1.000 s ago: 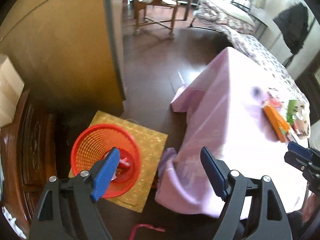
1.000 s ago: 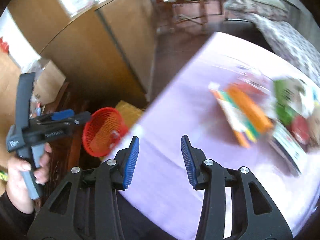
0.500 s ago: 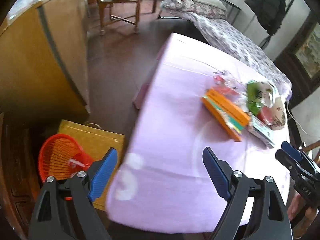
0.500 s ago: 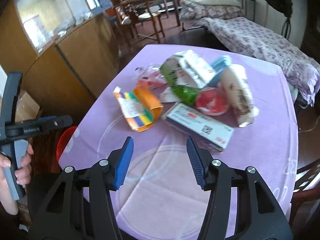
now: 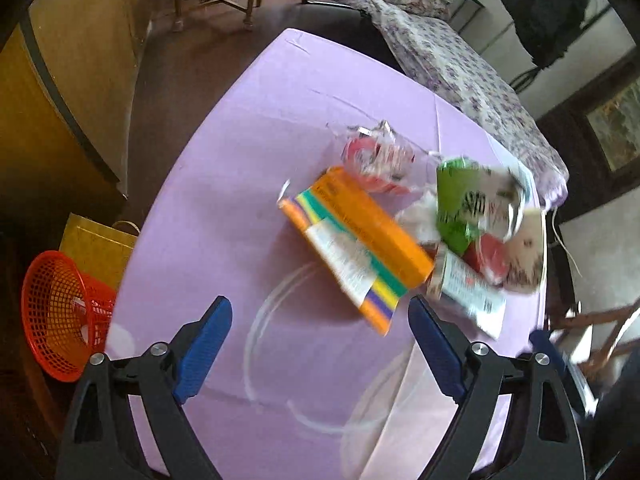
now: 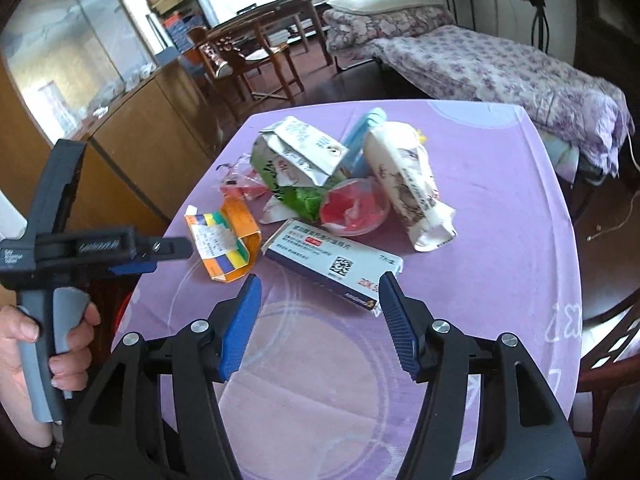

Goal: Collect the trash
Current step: 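Move both open tools back over the table toward the boxes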

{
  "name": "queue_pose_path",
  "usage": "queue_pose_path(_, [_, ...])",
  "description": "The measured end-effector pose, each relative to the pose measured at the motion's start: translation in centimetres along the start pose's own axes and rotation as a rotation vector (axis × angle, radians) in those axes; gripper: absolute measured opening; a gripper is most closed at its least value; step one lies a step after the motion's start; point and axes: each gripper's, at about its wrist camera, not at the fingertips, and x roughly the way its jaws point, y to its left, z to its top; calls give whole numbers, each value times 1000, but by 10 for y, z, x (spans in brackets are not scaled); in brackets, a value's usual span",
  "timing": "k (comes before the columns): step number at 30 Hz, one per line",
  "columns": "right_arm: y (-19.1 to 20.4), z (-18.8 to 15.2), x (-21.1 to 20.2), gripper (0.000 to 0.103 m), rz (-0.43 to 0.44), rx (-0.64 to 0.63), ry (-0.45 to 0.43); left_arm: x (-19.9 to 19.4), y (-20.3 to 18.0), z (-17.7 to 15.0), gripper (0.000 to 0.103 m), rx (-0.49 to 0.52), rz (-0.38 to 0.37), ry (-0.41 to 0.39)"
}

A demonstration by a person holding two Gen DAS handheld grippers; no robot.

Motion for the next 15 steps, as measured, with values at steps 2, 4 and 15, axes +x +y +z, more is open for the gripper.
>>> queue_pose_path(2, [-1,0,0,60,3,-1,-3,7,-7,9,88,-19,1,20])
queue_pose_path(4, [0,0,1,60,5,-4,-3,14,-11,16,88,-53,-16,39])
queue_pose_path(15, [-4,0,4,60,2,-10,4,55,-35,37,87,-113,11,96])
